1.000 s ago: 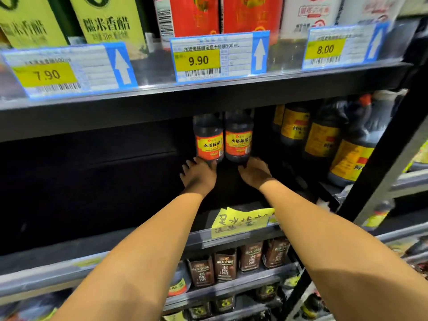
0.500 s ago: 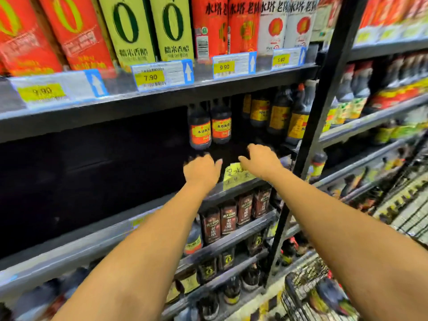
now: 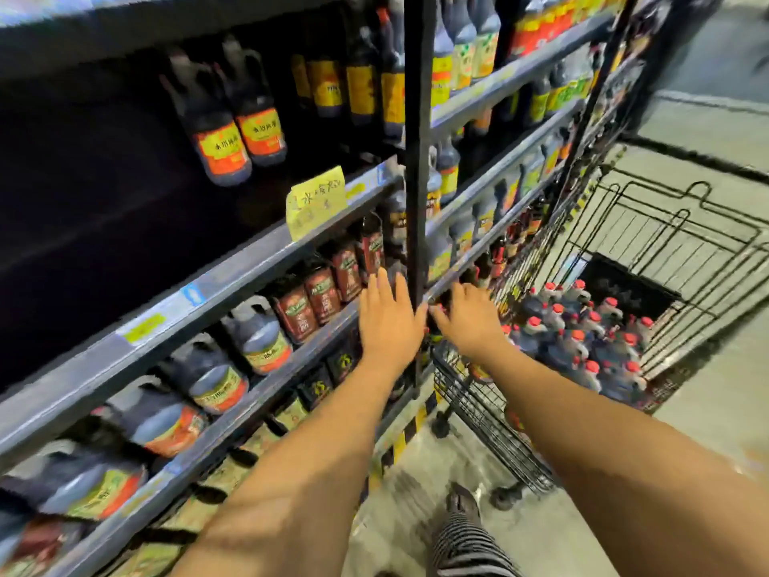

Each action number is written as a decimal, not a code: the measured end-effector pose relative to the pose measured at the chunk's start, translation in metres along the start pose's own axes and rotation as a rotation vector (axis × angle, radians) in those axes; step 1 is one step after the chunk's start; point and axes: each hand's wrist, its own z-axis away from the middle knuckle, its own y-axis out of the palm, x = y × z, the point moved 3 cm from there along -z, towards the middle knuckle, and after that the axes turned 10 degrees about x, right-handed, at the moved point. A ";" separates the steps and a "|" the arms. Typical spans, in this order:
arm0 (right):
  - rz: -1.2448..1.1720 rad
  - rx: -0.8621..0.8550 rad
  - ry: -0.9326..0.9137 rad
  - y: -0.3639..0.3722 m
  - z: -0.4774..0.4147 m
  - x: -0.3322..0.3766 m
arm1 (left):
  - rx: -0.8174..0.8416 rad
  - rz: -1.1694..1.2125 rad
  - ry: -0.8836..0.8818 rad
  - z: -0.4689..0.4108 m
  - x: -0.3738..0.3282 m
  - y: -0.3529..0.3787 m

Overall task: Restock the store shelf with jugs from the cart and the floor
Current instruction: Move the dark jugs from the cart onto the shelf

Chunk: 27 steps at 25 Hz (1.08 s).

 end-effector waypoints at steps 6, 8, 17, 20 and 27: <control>-0.080 0.171 0.258 0.073 0.055 -0.104 | 0.259 0.021 0.101 0.011 -0.061 0.104; -0.112 0.216 0.341 0.092 0.071 -0.135 | 0.326 0.004 0.133 0.010 -0.077 0.133; -0.276 0.358 0.691 0.139 0.097 -0.249 | 0.759 -0.057 0.327 -0.033 -0.140 0.233; -0.328 0.265 0.765 0.138 0.085 -0.281 | 0.867 0.010 0.368 -0.058 -0.159 0.262; -0.413 0.416 0.854 0.140 0.045 -0.343 | 0.981 0.356 0.207 -0.110 -0.213 0.318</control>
